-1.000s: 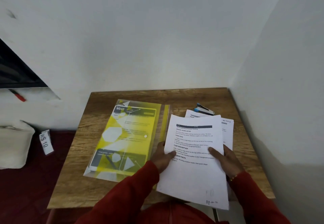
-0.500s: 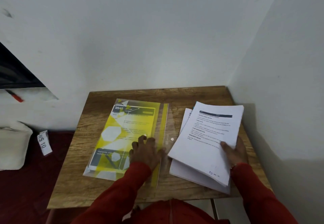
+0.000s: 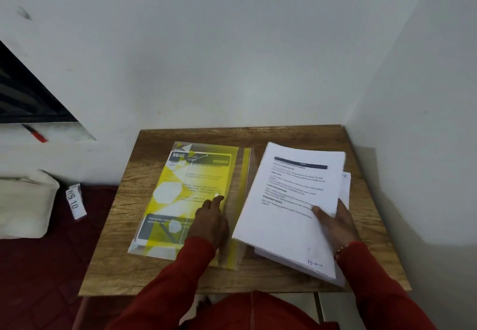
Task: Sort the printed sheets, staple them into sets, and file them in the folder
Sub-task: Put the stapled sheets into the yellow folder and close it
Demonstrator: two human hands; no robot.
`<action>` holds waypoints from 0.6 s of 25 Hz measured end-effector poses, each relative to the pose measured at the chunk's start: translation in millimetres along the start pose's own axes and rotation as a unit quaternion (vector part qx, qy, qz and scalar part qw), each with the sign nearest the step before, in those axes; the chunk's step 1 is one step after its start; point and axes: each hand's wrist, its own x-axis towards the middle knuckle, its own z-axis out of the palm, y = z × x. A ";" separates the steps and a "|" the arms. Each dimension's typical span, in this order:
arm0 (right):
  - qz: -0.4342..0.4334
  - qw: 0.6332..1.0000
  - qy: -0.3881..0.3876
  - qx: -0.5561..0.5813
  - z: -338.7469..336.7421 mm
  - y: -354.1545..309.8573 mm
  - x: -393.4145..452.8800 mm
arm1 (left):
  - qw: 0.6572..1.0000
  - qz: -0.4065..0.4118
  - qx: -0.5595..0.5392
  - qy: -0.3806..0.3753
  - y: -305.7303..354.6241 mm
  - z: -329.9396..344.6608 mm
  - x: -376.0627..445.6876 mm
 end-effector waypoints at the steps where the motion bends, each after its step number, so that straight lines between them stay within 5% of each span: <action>1: 0.011 0.999 -0.039 -0.026 4.4 -0.7 0.0 | 1.000 0.011 -0.009 0.014 -1.3 -5.9 0.3; 6: -0.002 0.978 -0.125 -0.168 31.1 -2.7 -2.2 | 0.992 0.030 0.038 0.118 -5.8 -28.0 -5.4; 15: 0.028 0.969 -0.194 -0.150 57.3 -32.3 3.8 | 0.990 0.034 0.013 0.135 -16.0 -39.3 -17.8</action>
